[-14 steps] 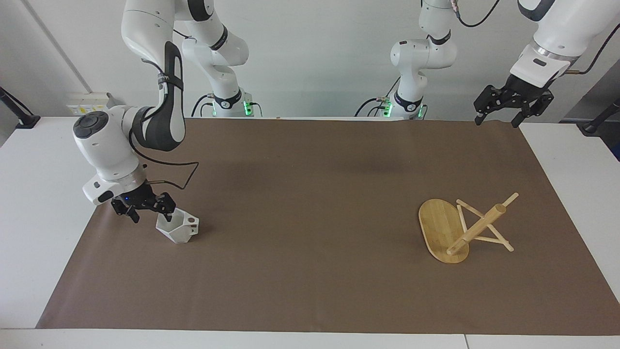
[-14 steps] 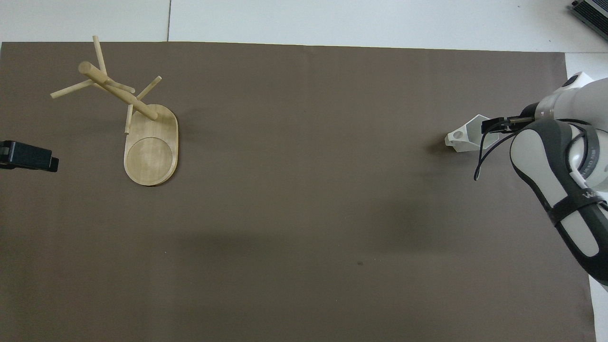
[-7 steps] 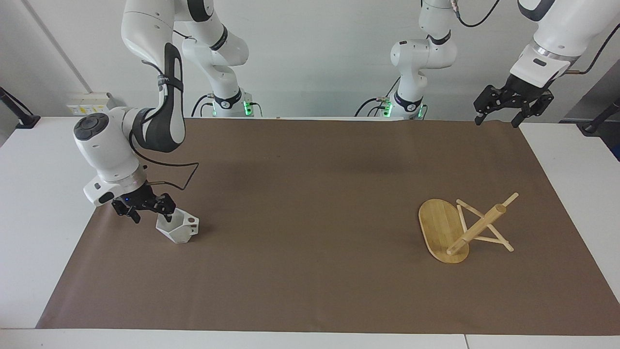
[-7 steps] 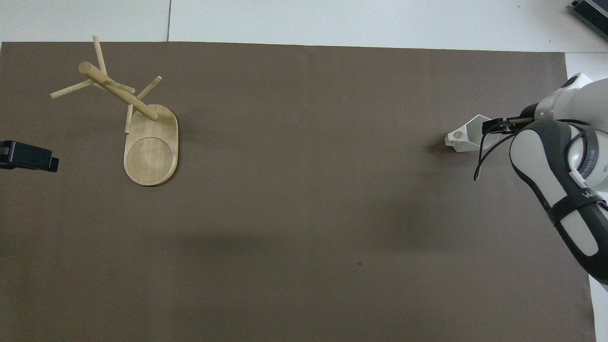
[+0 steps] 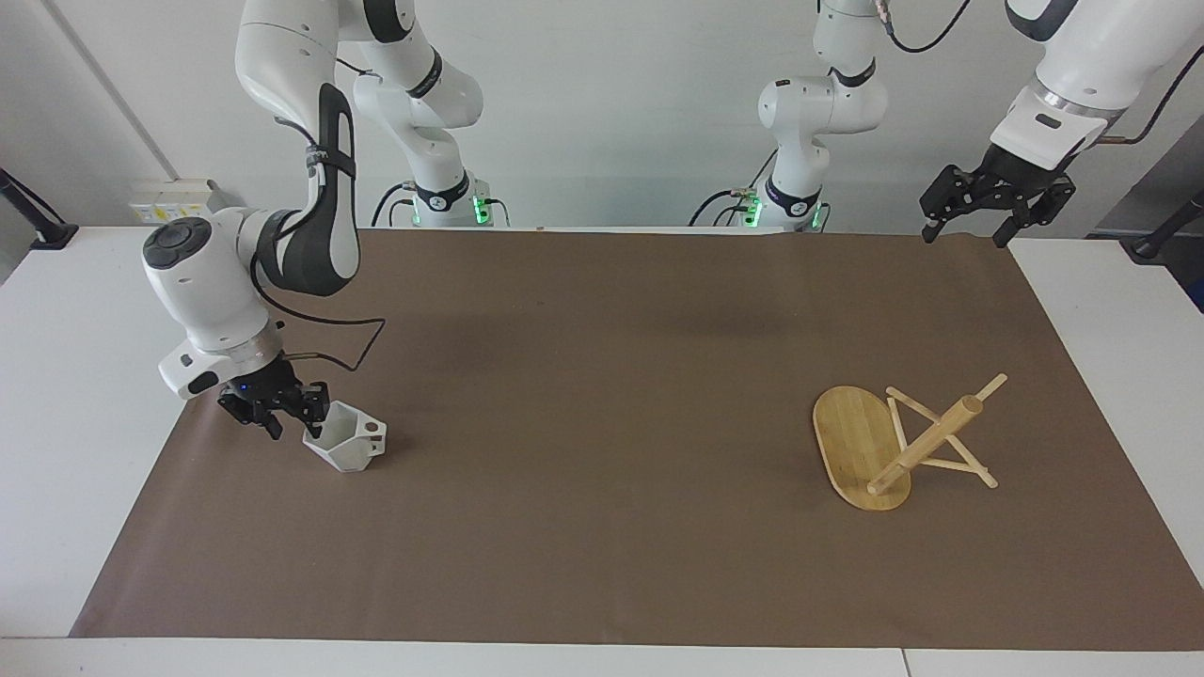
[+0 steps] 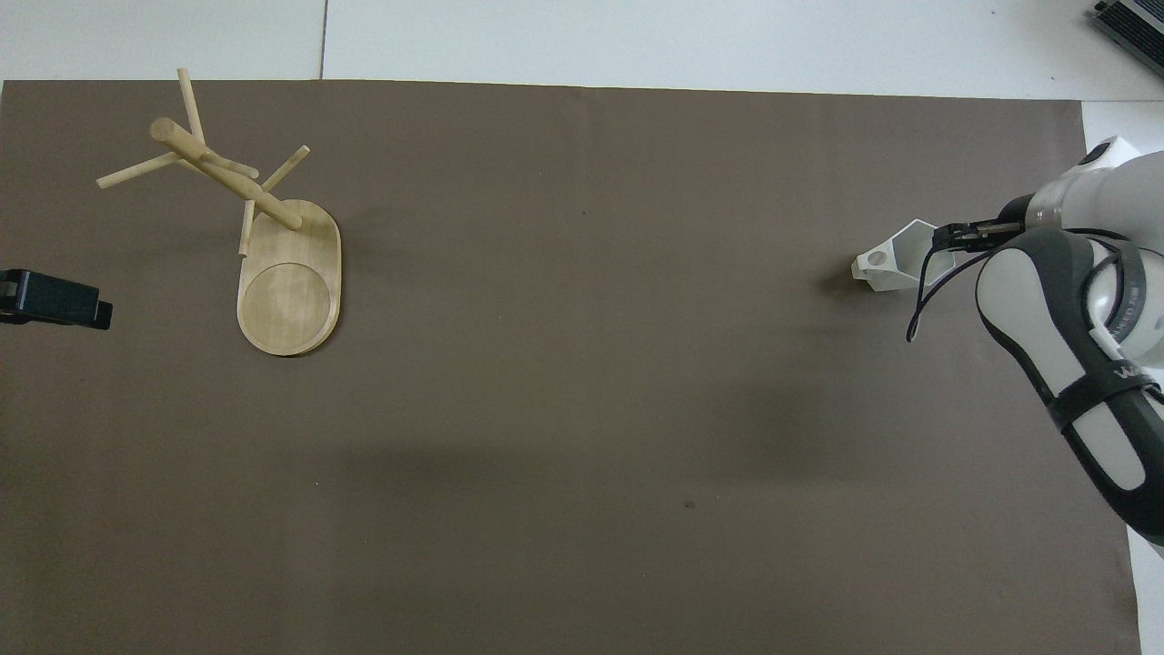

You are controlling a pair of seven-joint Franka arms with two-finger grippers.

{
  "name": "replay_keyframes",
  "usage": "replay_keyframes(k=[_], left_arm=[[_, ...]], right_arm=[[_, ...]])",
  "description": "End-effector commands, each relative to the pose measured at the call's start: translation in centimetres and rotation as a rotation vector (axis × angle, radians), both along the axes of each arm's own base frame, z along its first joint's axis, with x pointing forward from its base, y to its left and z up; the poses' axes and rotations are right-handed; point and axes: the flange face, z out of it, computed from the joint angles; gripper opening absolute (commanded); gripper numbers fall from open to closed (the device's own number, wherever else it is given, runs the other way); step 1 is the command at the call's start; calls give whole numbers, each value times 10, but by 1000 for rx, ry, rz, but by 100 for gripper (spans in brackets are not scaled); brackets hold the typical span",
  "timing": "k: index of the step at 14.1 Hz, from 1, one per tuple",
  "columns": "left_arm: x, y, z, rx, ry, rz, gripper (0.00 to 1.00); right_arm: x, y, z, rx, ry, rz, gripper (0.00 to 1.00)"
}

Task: Hang cup on rack
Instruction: 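Reach the right gripper to the white cup and grasp its rim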

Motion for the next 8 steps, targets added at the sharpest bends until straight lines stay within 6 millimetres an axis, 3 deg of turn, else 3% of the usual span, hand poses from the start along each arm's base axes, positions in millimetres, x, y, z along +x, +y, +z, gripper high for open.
replay_keyframes(k=[1,5,8], left_arm=[[-8,2,1,10,6,11,100],[-8,2,1,10,6,11,100],[-8,3,1,10,6,12,100]], right_arm=[[-1,-1,-3,5,-14,6,55],[-8,2,-21,3,-11,10,54],[-8,1,-20,3,-12,10,54]])
